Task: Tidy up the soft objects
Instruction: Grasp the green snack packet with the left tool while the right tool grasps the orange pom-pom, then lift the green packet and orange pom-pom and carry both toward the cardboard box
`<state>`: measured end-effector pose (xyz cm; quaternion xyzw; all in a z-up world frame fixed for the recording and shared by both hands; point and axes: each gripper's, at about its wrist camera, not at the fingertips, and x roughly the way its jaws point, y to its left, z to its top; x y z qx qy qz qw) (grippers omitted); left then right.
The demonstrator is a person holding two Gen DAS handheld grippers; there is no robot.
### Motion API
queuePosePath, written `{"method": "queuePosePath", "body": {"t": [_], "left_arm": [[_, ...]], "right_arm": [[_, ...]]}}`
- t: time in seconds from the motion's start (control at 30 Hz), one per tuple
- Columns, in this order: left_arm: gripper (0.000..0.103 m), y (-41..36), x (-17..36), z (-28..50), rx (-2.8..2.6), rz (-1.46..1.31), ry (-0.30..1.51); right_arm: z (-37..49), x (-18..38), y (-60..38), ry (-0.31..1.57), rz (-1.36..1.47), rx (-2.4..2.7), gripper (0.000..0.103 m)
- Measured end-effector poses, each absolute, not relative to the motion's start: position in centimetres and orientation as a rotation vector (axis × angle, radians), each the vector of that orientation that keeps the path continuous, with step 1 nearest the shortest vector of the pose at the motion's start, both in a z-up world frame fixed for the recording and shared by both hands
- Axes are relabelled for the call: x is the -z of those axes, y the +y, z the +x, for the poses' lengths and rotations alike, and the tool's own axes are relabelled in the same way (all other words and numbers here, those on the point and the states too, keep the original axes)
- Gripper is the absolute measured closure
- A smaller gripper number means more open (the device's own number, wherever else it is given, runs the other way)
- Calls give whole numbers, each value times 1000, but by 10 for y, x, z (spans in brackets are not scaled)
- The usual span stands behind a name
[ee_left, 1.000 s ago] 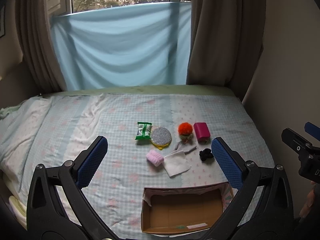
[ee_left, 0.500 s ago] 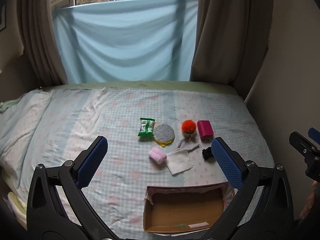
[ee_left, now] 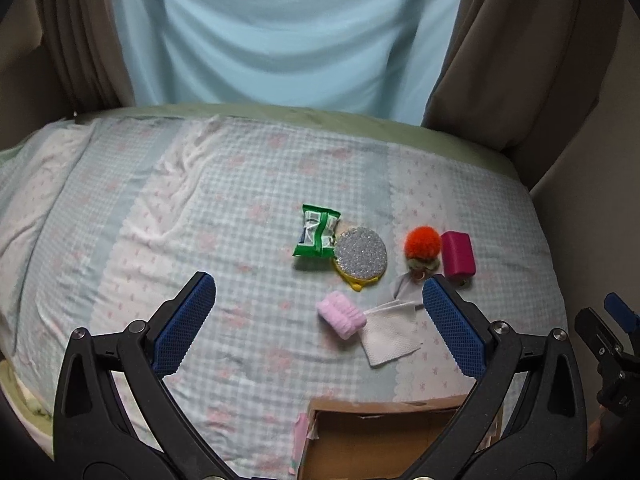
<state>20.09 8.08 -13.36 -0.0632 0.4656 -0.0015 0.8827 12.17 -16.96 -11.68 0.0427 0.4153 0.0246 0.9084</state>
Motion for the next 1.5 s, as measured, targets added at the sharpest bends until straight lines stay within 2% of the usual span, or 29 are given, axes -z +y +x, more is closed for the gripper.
{"method": "queuePosePath", "body": {"t": [0.27,0.33,0.47,0.7,0.73,0.77,1.0,1.07,1.1,1.23,1.3,1.37,1.43,1.5], "left_arm": [[0,77,231,287,-16,-189,1100],[0,74,250,304,-25,-204,1124],[0,69,290,341,-36,-230,1167],[0,61,359,396,-50,-173,1217],[0,62,367,401,-57,-182,1219],[1,65,374,406,-68,-194,1219],[2,67,414,433,-91,-236,1249],[10,65,422,438,-101,-229,1253],[12,64,425,440,-102,-225,1257],[14,55,434,444,-114,-153,1262],[25,48,433,444,-103,-108,1254],[47,41,430,444,-72,-69,1245],[53,34,427,443,-59,-23,1242],[59,30,425,442,-51,10,1233]], "right_arm": [[199,191,-163,889,93,-114,1],[215,208,-163,903,94,-123,5],[243,247,-162,937,85,-135,6],[287,314,-168,984,115,-157,6],[292,322,-168,992,113,-150,8],[297,329,-168,1000,111,-145,15],[335,378,-165,1027,122,-104,21],[344,389,-166,1036,128,-95,23],[348,394,-166,1040,127,-88,27],[357,410,-167,1061,130,-69,36],[360,412,-166,1056,117,-69,47],[361,413,-164,1051,95,-72,58],[362,413,-164,1047,92,-73,65],[362,412,-166,1043,98,-66,66]]}}
